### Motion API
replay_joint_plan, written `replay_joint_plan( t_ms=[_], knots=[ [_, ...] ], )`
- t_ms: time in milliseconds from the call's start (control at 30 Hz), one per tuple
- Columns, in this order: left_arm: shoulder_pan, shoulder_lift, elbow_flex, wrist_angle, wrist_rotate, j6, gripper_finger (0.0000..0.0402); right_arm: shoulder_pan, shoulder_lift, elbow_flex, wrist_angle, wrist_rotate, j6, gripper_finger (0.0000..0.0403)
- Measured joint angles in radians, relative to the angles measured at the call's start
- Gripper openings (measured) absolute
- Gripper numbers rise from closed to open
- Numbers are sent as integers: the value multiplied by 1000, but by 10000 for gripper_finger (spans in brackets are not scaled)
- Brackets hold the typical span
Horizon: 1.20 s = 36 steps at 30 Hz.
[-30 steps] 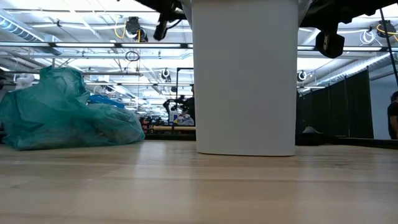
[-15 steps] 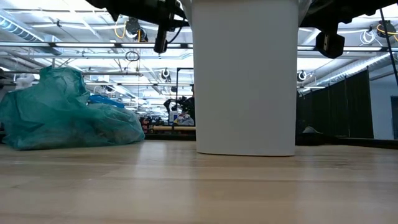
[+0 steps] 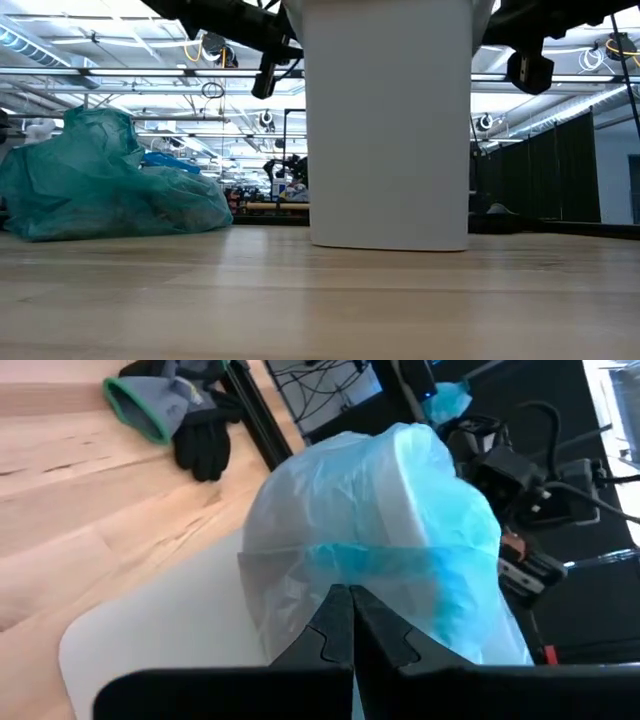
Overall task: Place trash/remove bag and relplace
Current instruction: Insert the new blue trash bag into the trash bin
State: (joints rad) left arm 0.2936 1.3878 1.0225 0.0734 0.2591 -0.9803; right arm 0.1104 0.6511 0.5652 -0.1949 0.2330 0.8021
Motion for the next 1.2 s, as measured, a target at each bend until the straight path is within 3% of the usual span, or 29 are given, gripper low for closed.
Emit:
replay_joint_plan(
  t_ms=[300,633,867,1067,1200],
  knots=[
    [-69,5,0,0,-99,-9,0,-1,72,0,-32,-5,-22,0],
    [-132,-1,0,-3,-212,-29,0,-90,66,0,-59,-76,-38,0],
    [-134,-35,0,2,-196,16,0,-40,-73,0,-141,84,14,0],
    [-132,-37,0,-7,-202,18,0,-31,-134,45,-149,132,-65,0],
    [-132,-37,0,-9,-204,25,0,-31,-138,73,-312,127,-31,0]
  ],
)
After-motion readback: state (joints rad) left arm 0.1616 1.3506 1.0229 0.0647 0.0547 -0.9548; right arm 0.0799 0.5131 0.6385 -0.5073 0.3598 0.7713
